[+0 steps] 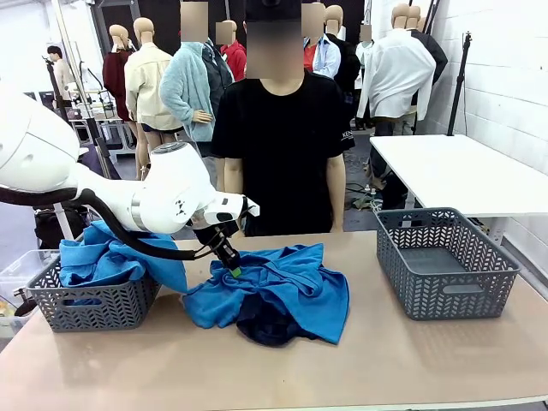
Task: Sort the tops and bottoms.
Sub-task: Lift clothes from the center of the table with your left hand.
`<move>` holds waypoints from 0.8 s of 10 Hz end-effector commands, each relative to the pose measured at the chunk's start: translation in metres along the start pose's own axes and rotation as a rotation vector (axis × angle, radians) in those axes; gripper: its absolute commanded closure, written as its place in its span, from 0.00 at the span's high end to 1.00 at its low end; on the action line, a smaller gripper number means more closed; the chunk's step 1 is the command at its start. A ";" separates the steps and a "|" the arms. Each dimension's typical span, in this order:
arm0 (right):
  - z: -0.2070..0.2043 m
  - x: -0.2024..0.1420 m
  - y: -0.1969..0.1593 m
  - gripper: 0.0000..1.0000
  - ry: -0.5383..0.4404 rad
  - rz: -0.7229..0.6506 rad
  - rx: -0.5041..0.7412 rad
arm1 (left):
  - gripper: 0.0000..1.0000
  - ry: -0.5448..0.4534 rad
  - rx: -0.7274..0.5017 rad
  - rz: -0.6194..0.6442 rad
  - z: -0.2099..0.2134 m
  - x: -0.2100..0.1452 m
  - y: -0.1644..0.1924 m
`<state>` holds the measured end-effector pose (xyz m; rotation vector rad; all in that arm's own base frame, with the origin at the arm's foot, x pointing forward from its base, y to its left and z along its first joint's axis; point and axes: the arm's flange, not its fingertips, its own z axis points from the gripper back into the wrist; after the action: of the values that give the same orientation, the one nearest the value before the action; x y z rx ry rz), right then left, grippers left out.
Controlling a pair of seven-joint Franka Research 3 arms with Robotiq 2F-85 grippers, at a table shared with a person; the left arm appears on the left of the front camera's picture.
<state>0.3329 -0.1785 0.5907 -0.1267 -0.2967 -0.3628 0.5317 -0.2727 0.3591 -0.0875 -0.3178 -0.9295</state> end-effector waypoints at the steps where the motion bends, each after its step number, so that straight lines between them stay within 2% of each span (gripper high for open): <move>1: -0.003 -0.004 0.003 1.00 0.003 -0.026 -0.004 | 0.00 -0.012 -0.039 -0.008 0.001 0.001 0.008; 5: -0.003 -0.004 0.003 1.00 0.003 -0.026 -0.004 | 0.00 -0.012 -0.060 -0.009 0.005 0.003 0.008; 7: -0.003 -0.004 0.003 1.00 0.003 -0.026 -0.004 | 0.00 -0.036 -0.053 -0.019 0.023 0.005 0.002; 8: -0.003 -0.004 0.003 1.00 0.003 -0.026 -0.004 | 0.00 -0.055 -0.055 -0.026 0.046 0.005 -0.002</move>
<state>0.3329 -0.1785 0.5906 -0.1267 -0.2965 -0.3628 0.5316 -0.2765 0.3793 -0.1194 -0.3372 -0.9421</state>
